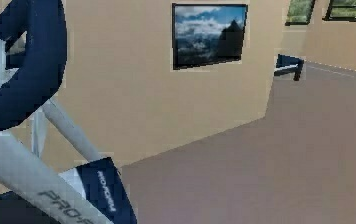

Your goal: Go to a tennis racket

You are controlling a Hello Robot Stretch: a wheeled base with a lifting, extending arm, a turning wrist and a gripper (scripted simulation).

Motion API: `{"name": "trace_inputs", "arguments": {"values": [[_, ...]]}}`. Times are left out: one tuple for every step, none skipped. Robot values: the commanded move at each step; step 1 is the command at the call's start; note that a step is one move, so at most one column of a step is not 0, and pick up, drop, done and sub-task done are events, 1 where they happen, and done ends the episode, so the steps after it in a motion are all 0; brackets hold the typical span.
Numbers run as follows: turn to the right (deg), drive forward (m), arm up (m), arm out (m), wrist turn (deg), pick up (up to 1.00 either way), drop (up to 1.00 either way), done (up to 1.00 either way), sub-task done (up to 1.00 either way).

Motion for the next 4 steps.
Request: {"name": "trace_inputs", "arguments": {"values": [[0.0, 0.15, 0.0, 0.0, 0.0, 0.0, 0.0, 0.0, 0.0], [24.0, 0.0, 0.0, 0.0, 0.0, 0.0, 0.0, 0.0, 0.0], [0.0, 0.55, 0.0, 0.0, 0.0, 0.0, 0.0, 0.0, 0.0], [15.0, 0.0, 0.0, 0.0, 0.0, 0.0, 0.0, 0.0, 0.0]]}}
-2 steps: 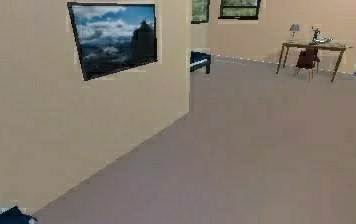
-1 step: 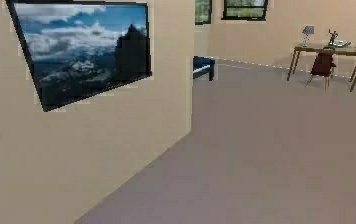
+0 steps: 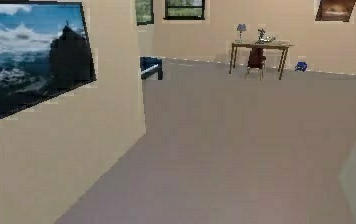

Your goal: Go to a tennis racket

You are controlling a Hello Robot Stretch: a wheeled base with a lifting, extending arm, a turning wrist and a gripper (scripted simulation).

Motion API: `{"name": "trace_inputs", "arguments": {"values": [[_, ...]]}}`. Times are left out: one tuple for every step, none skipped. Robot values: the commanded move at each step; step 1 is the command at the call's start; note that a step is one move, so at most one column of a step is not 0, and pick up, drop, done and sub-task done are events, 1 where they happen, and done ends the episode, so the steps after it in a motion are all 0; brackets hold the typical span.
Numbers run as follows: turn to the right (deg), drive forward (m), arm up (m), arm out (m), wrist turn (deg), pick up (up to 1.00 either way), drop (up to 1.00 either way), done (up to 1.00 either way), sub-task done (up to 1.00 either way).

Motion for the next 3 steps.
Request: {"name": "trace_inputs", "arguments": {"values": [[0.0, 1.0, 0.0, 0.0, 0.0, 0.0, 0.0, 0.0, 0.0], [0.0, 1.0, 0.0, 0.0, 0.0, 0.0, 0.0, 0.0, 0.0], [6.0, 0.0, 0.0, 0.0, 0.0, 0.0, 0.0, 0.0, 0.0]]}}
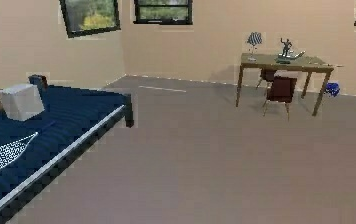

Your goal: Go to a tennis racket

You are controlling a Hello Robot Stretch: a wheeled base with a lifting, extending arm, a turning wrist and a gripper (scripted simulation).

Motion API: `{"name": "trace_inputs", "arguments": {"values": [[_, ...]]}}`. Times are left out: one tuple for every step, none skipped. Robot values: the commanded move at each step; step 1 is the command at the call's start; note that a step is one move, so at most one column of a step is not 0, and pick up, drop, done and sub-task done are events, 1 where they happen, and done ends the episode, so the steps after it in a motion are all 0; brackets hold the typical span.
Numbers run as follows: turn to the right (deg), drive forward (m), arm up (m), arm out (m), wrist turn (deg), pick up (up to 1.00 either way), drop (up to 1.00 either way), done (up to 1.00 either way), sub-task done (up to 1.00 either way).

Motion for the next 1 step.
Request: {"name": "trace_inputs", "arguments": {"values": [[0.0, 0.35, 0.0, 0.0, 0.0, 0.0, 0.0, 0.0, 0.0]]}}
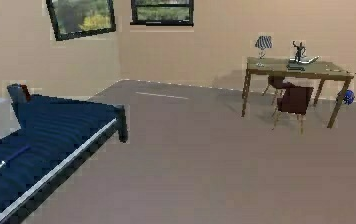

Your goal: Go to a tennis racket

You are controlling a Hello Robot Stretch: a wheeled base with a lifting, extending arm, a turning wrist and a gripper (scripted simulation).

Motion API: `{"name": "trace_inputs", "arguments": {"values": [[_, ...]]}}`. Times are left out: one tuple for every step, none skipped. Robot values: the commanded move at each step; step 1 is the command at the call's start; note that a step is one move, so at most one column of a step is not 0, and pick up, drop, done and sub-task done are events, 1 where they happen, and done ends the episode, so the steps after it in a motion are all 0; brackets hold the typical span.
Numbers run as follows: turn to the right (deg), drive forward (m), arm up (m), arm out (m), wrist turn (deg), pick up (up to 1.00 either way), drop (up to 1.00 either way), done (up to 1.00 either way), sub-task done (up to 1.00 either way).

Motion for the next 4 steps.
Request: {"name": "trace_inputs", "arguments": {"values": [[-45.0, 0.0, 0.0, 0.0, 0.0, 0.0, 0.0, 0.0, 0.0], [-3.0, 0.0, 0.0, 0.0, 0.0, 0.0, 0.0, 0.0, 0.0], [0.0, 0.6, 0.0, 0.0, 0.0, 0.0, 0.0, 0.0, 0.0], [0.0, 0.0, 0.0, 0.0, 0.0, 0.0, 0.0, 1.0, 0.0]]}}
